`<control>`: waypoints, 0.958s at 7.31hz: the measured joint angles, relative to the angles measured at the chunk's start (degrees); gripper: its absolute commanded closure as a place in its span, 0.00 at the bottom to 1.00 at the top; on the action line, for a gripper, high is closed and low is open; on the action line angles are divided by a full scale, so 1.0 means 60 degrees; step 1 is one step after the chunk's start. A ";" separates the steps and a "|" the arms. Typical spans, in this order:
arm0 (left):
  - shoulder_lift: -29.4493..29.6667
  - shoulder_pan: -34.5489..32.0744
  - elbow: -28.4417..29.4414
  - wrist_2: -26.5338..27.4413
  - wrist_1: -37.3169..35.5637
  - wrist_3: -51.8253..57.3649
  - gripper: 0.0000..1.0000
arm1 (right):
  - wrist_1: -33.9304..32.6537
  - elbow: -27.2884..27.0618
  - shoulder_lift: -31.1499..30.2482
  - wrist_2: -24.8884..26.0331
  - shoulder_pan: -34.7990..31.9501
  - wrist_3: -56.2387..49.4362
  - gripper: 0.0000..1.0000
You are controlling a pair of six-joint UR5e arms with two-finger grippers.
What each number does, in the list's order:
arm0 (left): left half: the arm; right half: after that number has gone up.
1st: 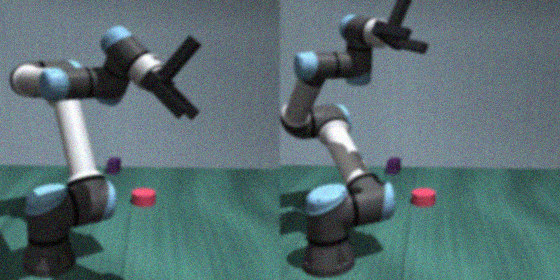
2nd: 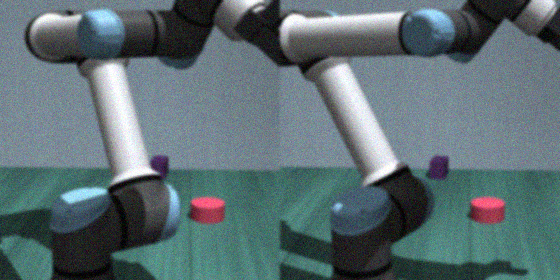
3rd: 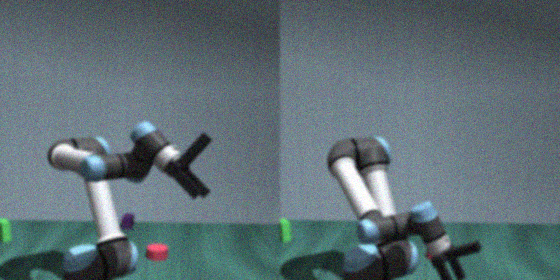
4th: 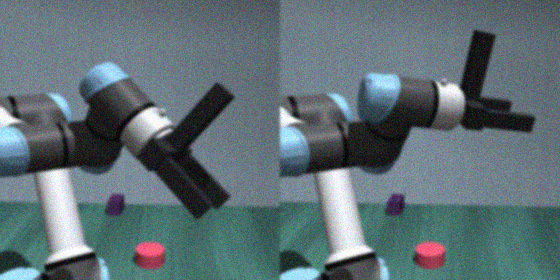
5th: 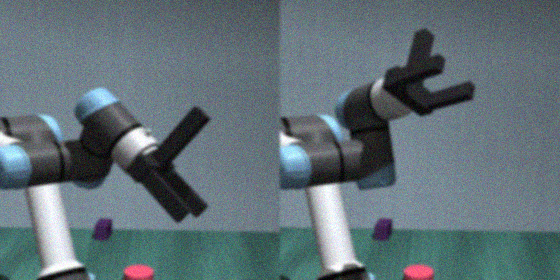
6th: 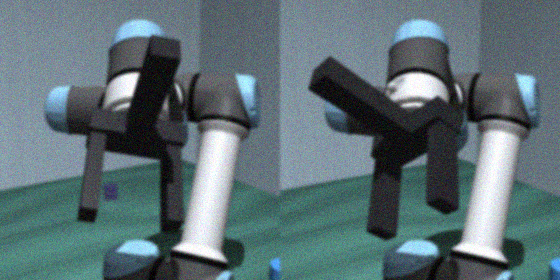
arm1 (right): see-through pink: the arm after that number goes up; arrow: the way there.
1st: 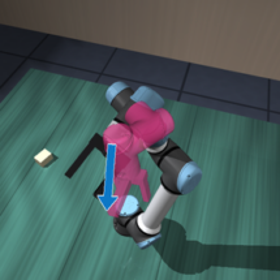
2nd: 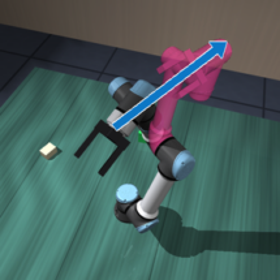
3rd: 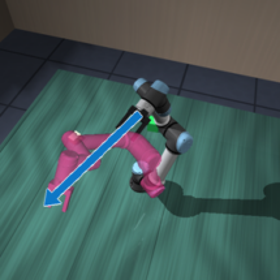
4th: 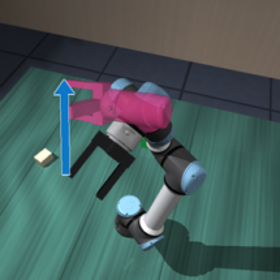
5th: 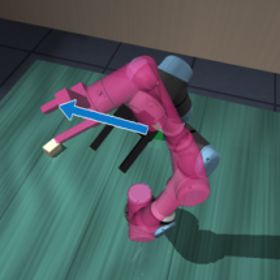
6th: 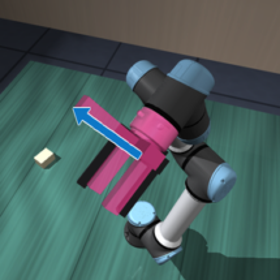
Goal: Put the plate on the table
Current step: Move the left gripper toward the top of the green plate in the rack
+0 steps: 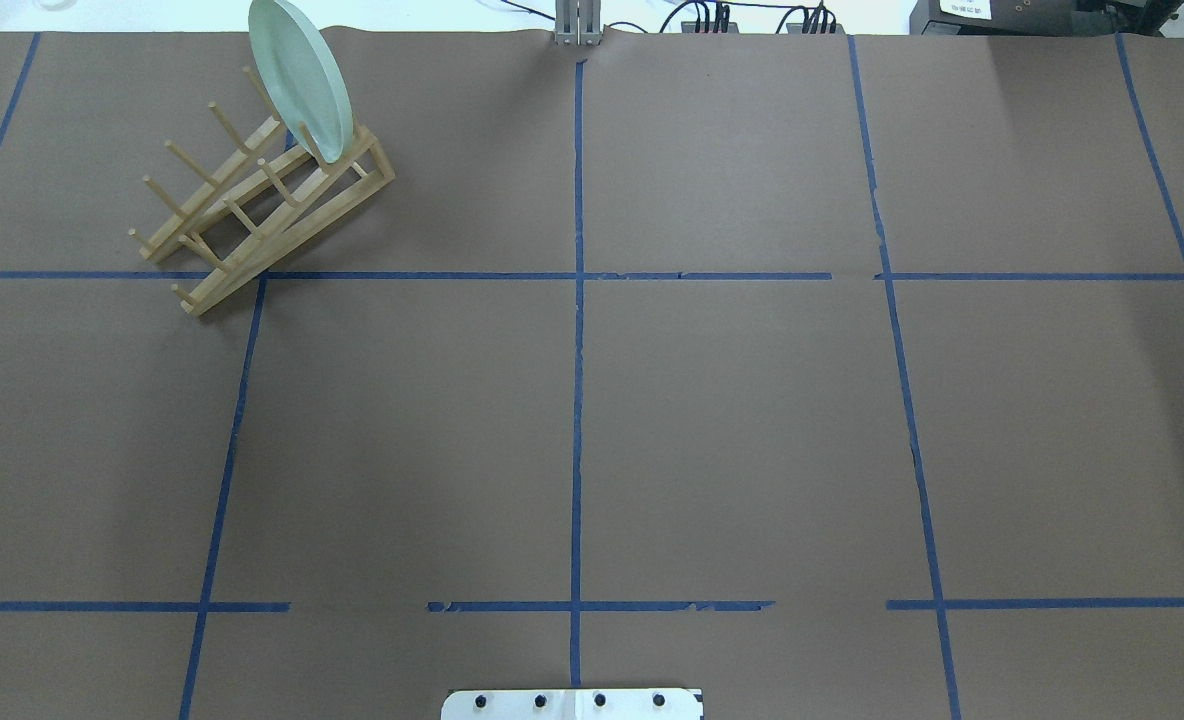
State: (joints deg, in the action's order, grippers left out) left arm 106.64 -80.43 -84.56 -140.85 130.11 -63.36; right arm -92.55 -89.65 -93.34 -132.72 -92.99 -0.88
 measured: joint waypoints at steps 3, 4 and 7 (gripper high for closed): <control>0.1266 0.1020 0.1041 0.2193 0.3322 -0.4598 0.00 | 0.0000 0.0000 -0.0013 0.0000 0.0000 0.0000 0.00; 0.1791 0.1586 0.1319 0.3368 0.3707 -0.5622 0.00 | 0.0001 0.0000 -0.0013 0.0000 0.0000 0.0000 0.00; 0.2574 0.2416 0.2214 0.4728 0.4947 -0.7823 0.00 | 0.0001 0.0000 -0.0014 0.0000 0.0000 0.0000 0.00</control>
State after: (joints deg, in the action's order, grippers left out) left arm 122.08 -65.93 -71.27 -112.48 159.79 -110.29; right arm -92.55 -89.65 -93.43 -132.72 -92.99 -0.88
